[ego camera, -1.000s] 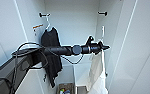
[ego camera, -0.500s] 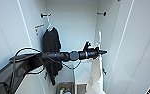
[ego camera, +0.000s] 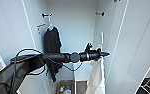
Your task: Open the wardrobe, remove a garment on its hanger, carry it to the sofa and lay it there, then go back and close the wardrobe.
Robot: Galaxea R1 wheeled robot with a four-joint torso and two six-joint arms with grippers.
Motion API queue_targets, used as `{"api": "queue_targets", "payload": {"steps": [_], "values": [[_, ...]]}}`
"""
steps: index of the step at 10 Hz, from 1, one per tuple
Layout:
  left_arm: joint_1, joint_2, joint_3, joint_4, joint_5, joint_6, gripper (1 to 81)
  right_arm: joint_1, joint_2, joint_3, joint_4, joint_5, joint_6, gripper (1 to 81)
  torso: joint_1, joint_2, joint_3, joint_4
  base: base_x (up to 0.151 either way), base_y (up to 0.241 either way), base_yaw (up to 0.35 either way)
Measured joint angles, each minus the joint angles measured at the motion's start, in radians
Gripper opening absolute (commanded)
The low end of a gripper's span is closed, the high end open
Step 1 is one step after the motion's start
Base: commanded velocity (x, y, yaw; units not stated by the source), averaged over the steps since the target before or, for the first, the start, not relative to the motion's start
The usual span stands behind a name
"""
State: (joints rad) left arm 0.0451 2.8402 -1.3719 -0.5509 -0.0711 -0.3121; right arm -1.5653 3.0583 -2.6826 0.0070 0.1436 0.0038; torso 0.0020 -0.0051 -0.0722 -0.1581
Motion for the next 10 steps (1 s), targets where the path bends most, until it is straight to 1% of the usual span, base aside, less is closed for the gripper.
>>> {"api": "queue_targets", "payload": {"steps": [2,8,9,10], "values": [[0.008,-0.001,0.018,0.0,-0.014,-0.001,1.0,-0.006,0.0,0.0,0.0,0.014,0.0,81.1,0.0,0.0,0.0,0.0,-0.114,0.0,0.0],[0.017,-0.017,0.053,0.003,-0.02,0.0,1.0,-0.006,-0.001,0.0,0.0,0.018,0.0,81.1,0.0,0.0,0.0,0.0,-0.113,0.0,0.0],[0.021,-0.018,0.066,0.007,-0.019,-0.001,1.0,-0.006,0.0,0.0,0.0,0.017,0.0,81.1,-0.001,0.0,0.0,0.0,-0.078,0.0,0.0],[0.03,-0.021,0.08,0.009,-0.019,-0.001,1.0,-0.006,0.0,0.0,0.0,0.017,0.0,81.1,-0.002,0.0,0.0,0.0,0.0,0.0,0.0]]}}
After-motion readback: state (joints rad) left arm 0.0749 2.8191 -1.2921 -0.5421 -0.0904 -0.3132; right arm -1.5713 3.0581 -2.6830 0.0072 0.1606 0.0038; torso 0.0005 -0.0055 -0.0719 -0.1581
